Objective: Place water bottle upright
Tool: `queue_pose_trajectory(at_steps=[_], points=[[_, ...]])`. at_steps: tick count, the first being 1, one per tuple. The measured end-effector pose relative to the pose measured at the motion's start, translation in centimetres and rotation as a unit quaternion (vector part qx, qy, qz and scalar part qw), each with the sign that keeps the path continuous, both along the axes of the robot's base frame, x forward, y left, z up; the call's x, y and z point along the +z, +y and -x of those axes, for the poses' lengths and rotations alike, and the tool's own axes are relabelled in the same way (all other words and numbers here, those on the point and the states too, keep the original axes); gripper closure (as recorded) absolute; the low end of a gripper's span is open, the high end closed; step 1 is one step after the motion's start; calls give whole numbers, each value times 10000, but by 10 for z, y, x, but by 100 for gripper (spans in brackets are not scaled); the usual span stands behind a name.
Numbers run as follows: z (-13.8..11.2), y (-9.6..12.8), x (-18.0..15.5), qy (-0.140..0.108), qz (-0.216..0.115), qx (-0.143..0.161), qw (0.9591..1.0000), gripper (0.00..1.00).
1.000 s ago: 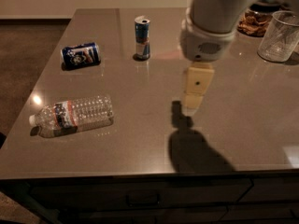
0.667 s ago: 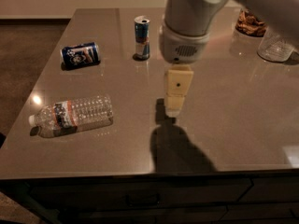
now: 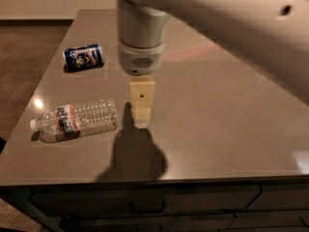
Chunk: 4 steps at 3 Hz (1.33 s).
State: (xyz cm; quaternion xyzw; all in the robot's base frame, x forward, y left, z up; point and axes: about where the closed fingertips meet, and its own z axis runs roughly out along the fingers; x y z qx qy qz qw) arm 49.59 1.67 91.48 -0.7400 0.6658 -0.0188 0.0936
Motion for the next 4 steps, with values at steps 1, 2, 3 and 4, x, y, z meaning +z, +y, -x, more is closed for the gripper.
queue_pose_trajectory(at_steps=[1, 2, 3, 4], points=[[-2, 43, -17, 155, 48, 299, 9994, 0], [-4, 52, -21, 187, 25, 252, 9995, 0], [-7, 69, -25, 242, 20, 250, 9994, 0], [-11, 97, -36, 375, 2, 336, 9987, 0]])
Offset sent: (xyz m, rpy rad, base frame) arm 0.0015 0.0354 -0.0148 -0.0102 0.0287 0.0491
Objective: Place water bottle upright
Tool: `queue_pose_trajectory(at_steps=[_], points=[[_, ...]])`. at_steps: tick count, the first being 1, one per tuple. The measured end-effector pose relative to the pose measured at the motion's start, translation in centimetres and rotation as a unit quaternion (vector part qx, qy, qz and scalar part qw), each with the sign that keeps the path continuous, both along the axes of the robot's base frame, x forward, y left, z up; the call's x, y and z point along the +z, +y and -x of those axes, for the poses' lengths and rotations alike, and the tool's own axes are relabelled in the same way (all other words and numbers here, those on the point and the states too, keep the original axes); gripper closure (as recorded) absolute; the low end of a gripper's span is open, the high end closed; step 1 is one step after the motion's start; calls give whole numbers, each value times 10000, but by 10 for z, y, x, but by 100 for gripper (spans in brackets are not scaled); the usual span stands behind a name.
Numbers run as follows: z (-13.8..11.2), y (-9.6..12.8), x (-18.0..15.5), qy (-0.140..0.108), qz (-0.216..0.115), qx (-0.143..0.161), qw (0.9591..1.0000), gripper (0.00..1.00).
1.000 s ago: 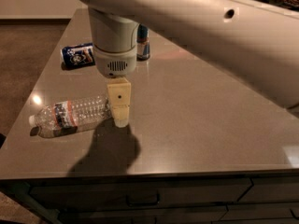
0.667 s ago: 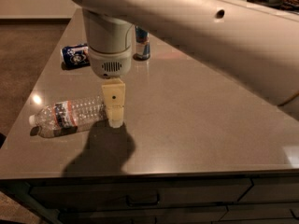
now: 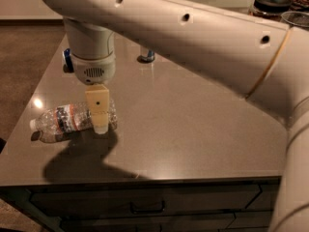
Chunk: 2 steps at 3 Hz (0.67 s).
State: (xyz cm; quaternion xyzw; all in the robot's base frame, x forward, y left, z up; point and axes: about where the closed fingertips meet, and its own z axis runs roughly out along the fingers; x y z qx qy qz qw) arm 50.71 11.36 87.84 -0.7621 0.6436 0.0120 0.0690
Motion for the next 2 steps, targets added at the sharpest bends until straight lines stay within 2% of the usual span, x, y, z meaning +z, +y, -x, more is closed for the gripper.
queue_pose_trajectory(at_steps=[2], points=[[4, 36, -12, 163, -84, 114, 9998, 0]])
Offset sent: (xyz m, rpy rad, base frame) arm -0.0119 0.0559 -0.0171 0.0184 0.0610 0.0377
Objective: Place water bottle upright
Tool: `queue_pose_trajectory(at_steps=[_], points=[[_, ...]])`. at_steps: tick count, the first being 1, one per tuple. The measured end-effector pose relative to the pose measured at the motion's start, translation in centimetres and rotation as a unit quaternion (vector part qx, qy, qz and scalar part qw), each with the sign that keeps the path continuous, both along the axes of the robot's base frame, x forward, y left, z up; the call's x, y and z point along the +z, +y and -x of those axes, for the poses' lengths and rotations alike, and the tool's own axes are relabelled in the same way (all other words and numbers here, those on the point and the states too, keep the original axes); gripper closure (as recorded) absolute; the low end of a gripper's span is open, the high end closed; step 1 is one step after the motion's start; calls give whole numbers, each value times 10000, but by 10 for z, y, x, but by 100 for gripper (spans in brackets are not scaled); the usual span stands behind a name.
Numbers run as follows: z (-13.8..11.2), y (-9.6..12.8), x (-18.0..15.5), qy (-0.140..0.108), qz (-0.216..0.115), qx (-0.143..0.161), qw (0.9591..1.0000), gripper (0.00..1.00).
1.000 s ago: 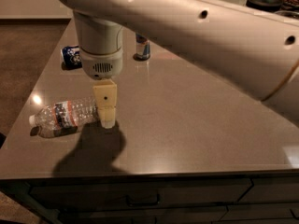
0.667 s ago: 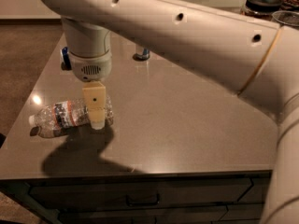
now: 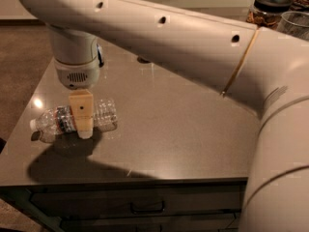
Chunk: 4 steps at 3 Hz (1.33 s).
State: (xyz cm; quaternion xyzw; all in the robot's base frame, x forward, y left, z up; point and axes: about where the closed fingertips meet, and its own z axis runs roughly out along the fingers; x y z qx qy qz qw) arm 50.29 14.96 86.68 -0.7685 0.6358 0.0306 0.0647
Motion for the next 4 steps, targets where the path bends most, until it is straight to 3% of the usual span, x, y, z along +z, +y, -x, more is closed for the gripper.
queue_pose_trajectory(at_steps=[3, 4], points=[[15, 45, -16, 118, -248, 182, 9995, 0], [16, 54, -22, 152, -249, 214, 9993, 13]])
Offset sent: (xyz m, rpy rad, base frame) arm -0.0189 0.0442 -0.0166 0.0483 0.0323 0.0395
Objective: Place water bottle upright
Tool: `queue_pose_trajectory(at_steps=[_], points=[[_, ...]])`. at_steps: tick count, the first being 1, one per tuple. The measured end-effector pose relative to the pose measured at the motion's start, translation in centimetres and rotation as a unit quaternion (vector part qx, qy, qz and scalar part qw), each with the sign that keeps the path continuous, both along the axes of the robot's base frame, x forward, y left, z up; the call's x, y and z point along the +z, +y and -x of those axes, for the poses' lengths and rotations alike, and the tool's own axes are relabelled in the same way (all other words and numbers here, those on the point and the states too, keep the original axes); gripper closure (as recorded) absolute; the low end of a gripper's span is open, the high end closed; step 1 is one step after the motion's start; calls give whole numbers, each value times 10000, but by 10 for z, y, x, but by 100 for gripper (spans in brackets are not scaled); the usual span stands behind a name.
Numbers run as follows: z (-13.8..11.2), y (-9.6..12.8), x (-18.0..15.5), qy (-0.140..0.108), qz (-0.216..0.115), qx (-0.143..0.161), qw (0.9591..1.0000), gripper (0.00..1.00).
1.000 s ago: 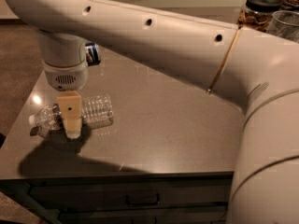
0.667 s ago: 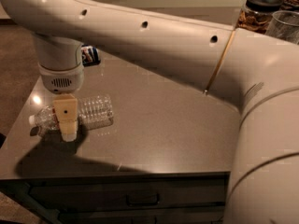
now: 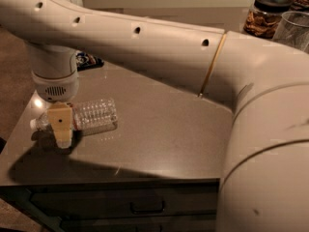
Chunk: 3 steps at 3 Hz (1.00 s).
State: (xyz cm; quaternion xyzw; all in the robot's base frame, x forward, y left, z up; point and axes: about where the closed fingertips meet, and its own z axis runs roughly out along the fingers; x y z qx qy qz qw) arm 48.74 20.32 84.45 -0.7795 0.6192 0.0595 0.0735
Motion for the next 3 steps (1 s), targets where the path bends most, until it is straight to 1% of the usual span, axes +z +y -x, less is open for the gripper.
queue_pose_trajectory(at_steps=[1, 2, 3], points=[[0, 4, -2, 10, -68, 68, 10000, 37], [-4, 2, 6, 6, -349, 127, 9993, 60], [-15, -8, 23, 26, -898, 181, 9958, 83]])
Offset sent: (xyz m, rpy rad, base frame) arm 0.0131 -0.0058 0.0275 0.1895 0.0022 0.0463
